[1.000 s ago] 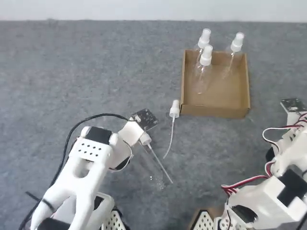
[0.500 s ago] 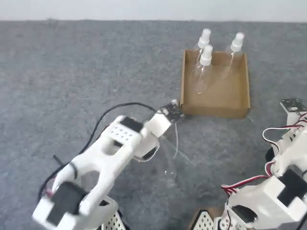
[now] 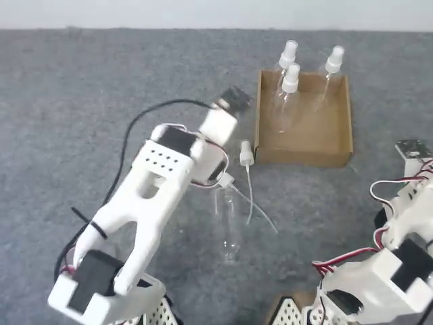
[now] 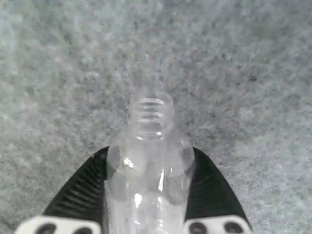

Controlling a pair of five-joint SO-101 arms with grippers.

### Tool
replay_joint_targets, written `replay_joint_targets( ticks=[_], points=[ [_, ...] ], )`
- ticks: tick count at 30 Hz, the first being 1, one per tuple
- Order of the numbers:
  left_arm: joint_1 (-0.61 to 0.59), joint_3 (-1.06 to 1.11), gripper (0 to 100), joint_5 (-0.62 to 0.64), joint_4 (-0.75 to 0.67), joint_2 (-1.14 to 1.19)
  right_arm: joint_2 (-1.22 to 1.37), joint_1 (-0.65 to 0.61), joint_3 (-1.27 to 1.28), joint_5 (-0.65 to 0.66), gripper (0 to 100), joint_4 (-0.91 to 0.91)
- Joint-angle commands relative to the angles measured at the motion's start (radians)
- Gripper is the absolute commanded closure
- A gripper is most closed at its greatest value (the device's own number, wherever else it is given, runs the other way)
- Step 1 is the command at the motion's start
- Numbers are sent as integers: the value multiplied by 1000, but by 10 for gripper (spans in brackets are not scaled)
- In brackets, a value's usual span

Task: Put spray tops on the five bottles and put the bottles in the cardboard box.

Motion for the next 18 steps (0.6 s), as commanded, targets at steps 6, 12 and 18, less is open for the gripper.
replay_joint_targets(
  ticks=[6,12,18],
  points=[
    [-38,-65,843,356,-187,224,-67,-4,-55,-11,989,4],
    [-35,-116,840,514,-190,318,-67,-4,-55,-11,989,4],
    [-28,-203,840,574,-190,474,-67,-4,-55,-11,989,4]
  ],
)
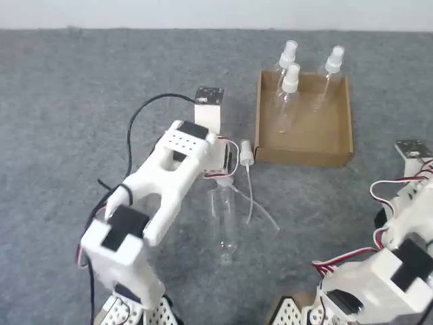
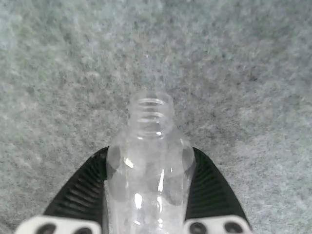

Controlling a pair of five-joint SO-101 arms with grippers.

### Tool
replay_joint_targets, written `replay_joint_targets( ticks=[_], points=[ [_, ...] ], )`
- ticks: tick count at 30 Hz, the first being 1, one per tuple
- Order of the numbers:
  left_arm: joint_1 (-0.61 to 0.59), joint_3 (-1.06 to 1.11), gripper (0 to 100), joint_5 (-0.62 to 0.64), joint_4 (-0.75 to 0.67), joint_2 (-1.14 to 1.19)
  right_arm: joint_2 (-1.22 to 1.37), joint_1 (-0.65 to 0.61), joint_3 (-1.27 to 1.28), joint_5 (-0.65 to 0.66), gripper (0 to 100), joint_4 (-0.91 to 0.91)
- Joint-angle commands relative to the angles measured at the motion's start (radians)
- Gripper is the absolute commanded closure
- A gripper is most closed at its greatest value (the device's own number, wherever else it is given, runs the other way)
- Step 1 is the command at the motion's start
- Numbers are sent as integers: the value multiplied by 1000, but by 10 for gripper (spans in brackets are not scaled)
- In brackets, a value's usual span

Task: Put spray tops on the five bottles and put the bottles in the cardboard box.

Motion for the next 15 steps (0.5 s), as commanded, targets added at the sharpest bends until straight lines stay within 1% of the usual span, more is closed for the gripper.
replay_joint_targets(
  ticks=[1,5,12,13,15],
  points=[
    [5,-105,840,54,-23,86,-67,-2,-55,-11,989,4],
    [6,-166,844,58,-3,155,-67,-1,-55,-11,989,4],
    [-3,-234,841,51,20,144,-67,-1,-55,-11,989,2],
    [-6,-252,840,41,26,135,-67,-1,-55,-11,989,2],
    [0,-292,840,-34,31,106,-71,-1,-55,-11,989,2]
  ],
)
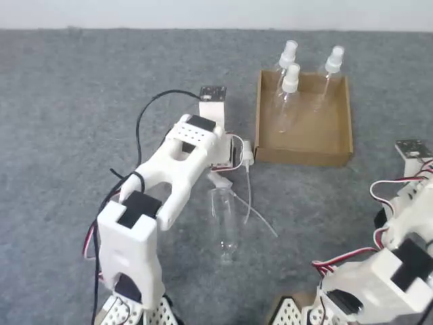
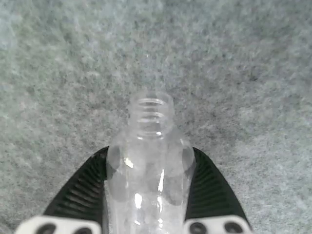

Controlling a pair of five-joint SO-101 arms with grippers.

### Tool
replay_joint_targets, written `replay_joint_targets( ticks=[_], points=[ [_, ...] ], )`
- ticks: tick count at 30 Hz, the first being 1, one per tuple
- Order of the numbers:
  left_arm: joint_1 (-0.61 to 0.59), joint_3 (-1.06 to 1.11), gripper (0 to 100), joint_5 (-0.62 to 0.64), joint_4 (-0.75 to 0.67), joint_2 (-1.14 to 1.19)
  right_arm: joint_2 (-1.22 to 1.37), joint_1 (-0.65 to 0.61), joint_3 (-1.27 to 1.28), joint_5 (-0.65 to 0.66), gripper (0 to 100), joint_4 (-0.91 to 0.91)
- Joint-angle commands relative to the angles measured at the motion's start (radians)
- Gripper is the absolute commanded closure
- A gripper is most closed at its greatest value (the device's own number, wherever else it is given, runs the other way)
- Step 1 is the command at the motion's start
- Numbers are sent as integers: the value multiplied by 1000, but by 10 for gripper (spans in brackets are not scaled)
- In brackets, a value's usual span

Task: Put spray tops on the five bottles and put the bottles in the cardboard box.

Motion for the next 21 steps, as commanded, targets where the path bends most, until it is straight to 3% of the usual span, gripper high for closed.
replay_joint_targets(
  ticks=[1,12,21],
  points=[
    [3,-128,840,-106,9,-69,-73,-1,-55,-11,989,1],
    [-3,-259,840,-198,-12,-28,-74,-1,-55,-11,989,1],
    [63,-272,840,-282,-12,57,-71,-1,-55,-11,989,1]
  ],
)
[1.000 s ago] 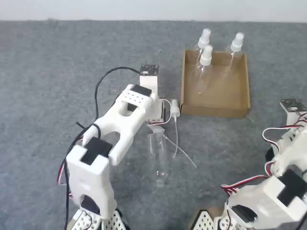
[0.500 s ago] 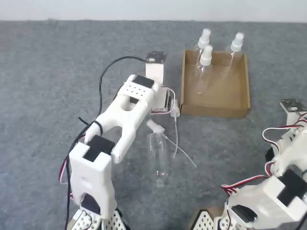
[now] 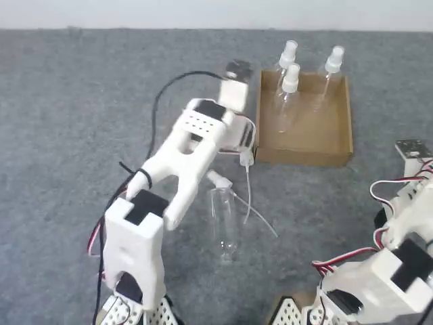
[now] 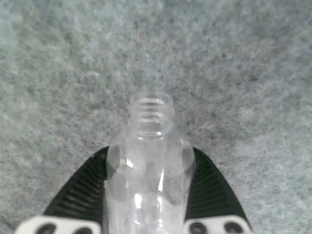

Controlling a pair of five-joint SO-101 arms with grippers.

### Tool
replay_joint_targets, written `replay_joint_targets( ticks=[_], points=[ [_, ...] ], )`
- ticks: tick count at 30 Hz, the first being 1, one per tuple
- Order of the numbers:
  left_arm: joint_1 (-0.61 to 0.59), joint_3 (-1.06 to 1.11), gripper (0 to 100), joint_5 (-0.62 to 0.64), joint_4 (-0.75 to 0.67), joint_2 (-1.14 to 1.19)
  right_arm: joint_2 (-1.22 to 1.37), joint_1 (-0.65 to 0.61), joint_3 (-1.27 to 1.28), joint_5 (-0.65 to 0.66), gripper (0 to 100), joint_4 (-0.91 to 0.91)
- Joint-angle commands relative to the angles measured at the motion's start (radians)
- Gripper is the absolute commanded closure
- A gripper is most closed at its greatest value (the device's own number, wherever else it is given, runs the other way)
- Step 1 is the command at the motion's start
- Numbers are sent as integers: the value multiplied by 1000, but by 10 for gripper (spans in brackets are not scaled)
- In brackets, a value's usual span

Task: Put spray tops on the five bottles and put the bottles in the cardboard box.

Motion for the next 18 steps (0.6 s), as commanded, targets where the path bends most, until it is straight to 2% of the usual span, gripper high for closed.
replay_joint_targets(
  ticks=[1,18],
  points=[
    [14,-48,840,-14,-21,6,-70,-1,-55,-11,989,1],
    [25,-70,840,-15,-14,25,-68,-1,-55,-11,989,2]
  ],
)
